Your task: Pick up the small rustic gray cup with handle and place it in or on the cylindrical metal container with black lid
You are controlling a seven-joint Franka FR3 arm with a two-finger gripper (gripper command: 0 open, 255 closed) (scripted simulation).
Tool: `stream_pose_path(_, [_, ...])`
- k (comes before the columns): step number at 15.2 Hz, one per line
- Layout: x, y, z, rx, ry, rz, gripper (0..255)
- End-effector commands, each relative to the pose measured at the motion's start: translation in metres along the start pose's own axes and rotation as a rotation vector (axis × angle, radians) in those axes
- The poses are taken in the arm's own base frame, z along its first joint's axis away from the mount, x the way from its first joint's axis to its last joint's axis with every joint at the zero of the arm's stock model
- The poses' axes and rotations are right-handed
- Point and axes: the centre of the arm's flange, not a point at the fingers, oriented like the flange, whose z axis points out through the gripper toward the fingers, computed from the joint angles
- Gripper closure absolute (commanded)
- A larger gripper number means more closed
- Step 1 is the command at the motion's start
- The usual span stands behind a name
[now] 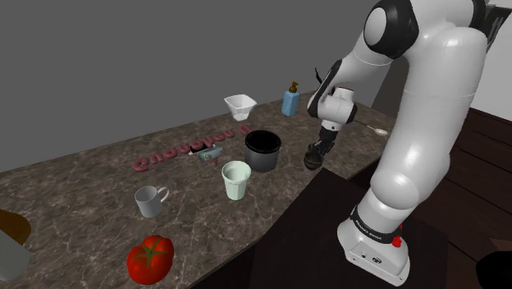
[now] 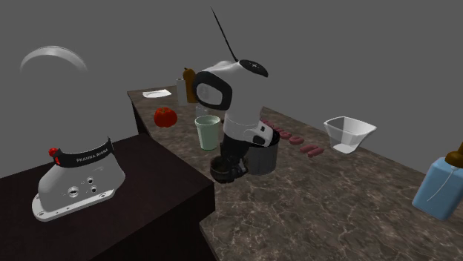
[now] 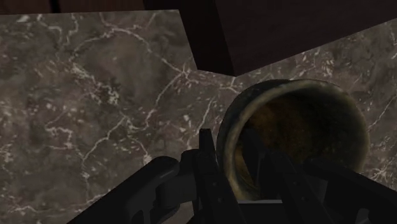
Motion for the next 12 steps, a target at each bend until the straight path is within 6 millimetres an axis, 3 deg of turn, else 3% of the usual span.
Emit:
stream_pose_path(1, [0.0,-0.003,-0.01,0.0,0.0,0.0,255])
stream_pose_path(12, [-0.005,-0.014,-0.067,0.0,0.0,0.0,255])
